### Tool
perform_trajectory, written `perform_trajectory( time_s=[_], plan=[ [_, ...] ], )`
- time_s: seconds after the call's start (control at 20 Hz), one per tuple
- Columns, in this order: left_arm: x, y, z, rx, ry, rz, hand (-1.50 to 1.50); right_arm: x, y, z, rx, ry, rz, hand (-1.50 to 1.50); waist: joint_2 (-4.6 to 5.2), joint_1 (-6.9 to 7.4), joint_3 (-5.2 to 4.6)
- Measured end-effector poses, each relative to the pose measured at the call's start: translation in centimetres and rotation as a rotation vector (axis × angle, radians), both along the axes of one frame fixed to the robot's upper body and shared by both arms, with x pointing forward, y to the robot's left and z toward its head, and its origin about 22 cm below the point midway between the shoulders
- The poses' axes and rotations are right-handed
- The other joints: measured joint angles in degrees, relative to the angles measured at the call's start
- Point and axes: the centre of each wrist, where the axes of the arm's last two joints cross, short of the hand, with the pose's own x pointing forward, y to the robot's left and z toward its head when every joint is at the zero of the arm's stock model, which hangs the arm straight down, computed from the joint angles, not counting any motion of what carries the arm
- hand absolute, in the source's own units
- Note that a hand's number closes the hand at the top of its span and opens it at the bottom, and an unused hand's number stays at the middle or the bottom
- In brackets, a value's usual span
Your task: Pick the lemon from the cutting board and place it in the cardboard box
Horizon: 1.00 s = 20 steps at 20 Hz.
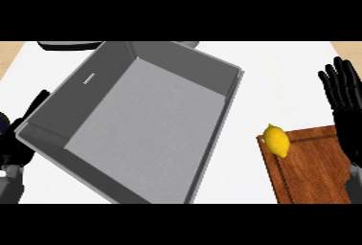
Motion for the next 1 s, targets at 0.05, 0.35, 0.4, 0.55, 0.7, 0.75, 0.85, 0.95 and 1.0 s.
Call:
perform_trajectory(
  time_s=[0.05,0.35,0.4,0.55,0.7,0.75,0.85,0.95,1.0],
  plan=[
    [-0.1,0.2,0.2,0.012,0.001,-0.008,0.00,0.1,0.1,-0.3,0.007,-0.007,-0.003,-1.50,-0.08,0.42,-0.30],
    [-0.3,-2.3,0.6,0.136,-0.050,-0.005,0.00,3.2,0.0,1.8,-0.051,-0.029,0.014,1.50,-0.17,2.00,-1.48],
    [-0.4,-2.5,0.5,0.143,-0.049,-0.010,0.00,3.3,-0.9,1.6,-0.142,-0.010,-0.053,1.50,-0.09,2.11,-1.56],
    [-0.9,-4.4,-0.4,0.156,-0.048,-0.020,0.00,3.6,-0.9,-1.1,-0.104,0.048,-0.220,-1.50,-0.12,2.30,-1.43],
    [-1.4,-4.5,-0.4,0.178,-0.052,0.004,0.00,3.7,-1.0,-3.6,-0.032,0.042,-0.278,-1.50,-0.27,2.33,-1.27],
    [-1.6,-4.5,-0.5,0.187,-0.053,0.015,0.00,3.5,-1.4,-4.1,-0.031,0.040,-0.277,-1.50,-0.32,2.26,-1.24],
    [-1.8,-5.0,-0.7,0.191,-0.049,0.021,0.00,3.2,-2.3,-4.1,-0.086,0.041,-0.270,-1.50,-0.40,2.17,-1.23],
    [-1.8,-4.9,-0.8,0.193,-0.054,0.028,0.00,2.9,-3.1,-3.4,-0.191,0.063,-0.245,-1.50,-0.47,1.93,-1.25],
    [-1.9,-4.8,-0.7,0.193,-0.050,0.024,0.00,2.8,-3.9,-3.1,-0.261,0.082,-0.240,-1.50,-0.48,1.89,-1.30]
  ],
)
